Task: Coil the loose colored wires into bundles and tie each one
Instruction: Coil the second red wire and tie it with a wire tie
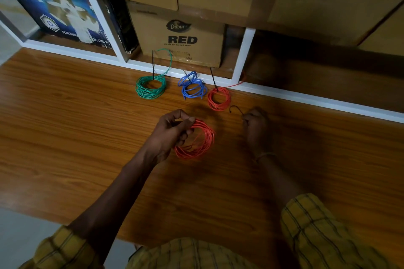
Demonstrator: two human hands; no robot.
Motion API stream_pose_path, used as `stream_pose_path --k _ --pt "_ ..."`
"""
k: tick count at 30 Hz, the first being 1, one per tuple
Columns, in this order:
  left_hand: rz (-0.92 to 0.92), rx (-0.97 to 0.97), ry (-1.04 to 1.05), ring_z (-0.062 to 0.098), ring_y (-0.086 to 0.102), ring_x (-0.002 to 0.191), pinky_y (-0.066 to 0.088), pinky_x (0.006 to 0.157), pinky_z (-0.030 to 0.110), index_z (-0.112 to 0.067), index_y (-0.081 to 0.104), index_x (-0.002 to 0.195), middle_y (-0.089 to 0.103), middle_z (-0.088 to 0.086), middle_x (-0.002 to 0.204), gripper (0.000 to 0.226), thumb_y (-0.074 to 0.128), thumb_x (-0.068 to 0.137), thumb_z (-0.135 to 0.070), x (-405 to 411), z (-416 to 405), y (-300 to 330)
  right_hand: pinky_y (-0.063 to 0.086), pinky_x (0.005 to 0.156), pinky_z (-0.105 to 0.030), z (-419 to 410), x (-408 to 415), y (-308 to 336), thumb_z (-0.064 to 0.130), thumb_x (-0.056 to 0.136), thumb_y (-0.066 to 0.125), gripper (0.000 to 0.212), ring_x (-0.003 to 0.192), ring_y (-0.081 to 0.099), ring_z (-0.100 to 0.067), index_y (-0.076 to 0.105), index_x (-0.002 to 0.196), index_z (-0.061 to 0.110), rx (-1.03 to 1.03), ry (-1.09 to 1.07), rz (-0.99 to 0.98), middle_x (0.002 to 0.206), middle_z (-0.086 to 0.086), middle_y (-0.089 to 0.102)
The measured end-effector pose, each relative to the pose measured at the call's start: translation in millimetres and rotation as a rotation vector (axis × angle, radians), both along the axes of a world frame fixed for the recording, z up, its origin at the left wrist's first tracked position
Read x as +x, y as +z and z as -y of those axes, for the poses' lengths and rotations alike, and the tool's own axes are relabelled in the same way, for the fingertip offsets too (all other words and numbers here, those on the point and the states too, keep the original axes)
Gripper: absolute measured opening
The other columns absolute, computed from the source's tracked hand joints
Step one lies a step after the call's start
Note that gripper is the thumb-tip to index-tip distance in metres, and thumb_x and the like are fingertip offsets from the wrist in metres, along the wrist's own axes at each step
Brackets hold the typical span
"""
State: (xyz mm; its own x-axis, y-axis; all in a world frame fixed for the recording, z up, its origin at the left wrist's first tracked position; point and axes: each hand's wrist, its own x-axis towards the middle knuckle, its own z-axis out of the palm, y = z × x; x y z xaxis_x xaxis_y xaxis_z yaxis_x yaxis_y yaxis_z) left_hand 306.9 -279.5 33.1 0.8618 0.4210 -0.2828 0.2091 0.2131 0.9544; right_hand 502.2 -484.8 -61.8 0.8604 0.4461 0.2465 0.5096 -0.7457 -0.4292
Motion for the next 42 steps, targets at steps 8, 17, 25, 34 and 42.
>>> stream_pose_path --k 8,17,25,34,42 --pt "0.014 -0.012 -0.015 0.007 0.035 0.045 0.027 0.044 0.019 -0.009 0.058 0.089 0.053 0.012 0.070 0.016 0.064 0.104 -0.012 -6 6 2 0.052 0.092 -0.048 -8 7 6 0.019 0.084 0.078 0.015 0.108 0.058 -0.035 0.068 0.095 0.017 0.060 -0.132 -0.098 0.107 -0.010 0.062" --pt "0.030 -0.024 0.012 0.005 0.036 0.043 0.027 0.043 0.018 -0.010 0.058 0.088 0.054 0.008 0.068 0.017 0.064 0.103 -0.012 -8 5 2 0.057 0.087 -0.045 -28 13 2 0.020 0.093 0.069 0.014 0.099 0.067 -0.030 0.068 0.100 0.008 -0.043 -0.224 -0.220 0.100 -0.011 0.071" --pt "0.026 -0.012 0.059 0.007 0.037 0.042 0.028 0.042 0.019 -0.006 0.058 0.095 0.055 0.009 0.068 0.012 0.063 0.104 -0.012 -10 2 -2 0.040 0.048 -0.019 -15 -58 78 -0.007 0.096 0.057 0.014 0.062 0.056 -0.011 0.060 0.099 0.007 0.631 0.048 -0.874 0.082 -0.007 0.064" --pt "0.033 -0.037 0.086 0.007 0.040 0.044 0.031 0.042 0.020 -0.014 0.059 0.083 0.055 0.008 0.068 0.022 0.064 0.104 -0.013 -19 3 11 0.059 0.076 -0.023 2 -112 153 -0.014 0.096 0.037 0.037 0.087 0.072 -0.015 0.067 0.115 -0.004 0.968 0.359 -1.302 0.098 -0.012 0.075" --pt "0.021 -0.106 0.112 0.007 0.038 0.043 0.028 0.040 0.018 -0.012 0.057 0.089 0.055 0.007 0.066 0.016 0.062 0.104 -0.010 -23 8 22 0.055 0.064 -0.023 0 -132 157 -0.001 0.099 0.059 0.015 0.075 0.069 -0.016 0.071 0.106 0.000 0.786 0.397 -0.941 0.088 -0.014 0.075"
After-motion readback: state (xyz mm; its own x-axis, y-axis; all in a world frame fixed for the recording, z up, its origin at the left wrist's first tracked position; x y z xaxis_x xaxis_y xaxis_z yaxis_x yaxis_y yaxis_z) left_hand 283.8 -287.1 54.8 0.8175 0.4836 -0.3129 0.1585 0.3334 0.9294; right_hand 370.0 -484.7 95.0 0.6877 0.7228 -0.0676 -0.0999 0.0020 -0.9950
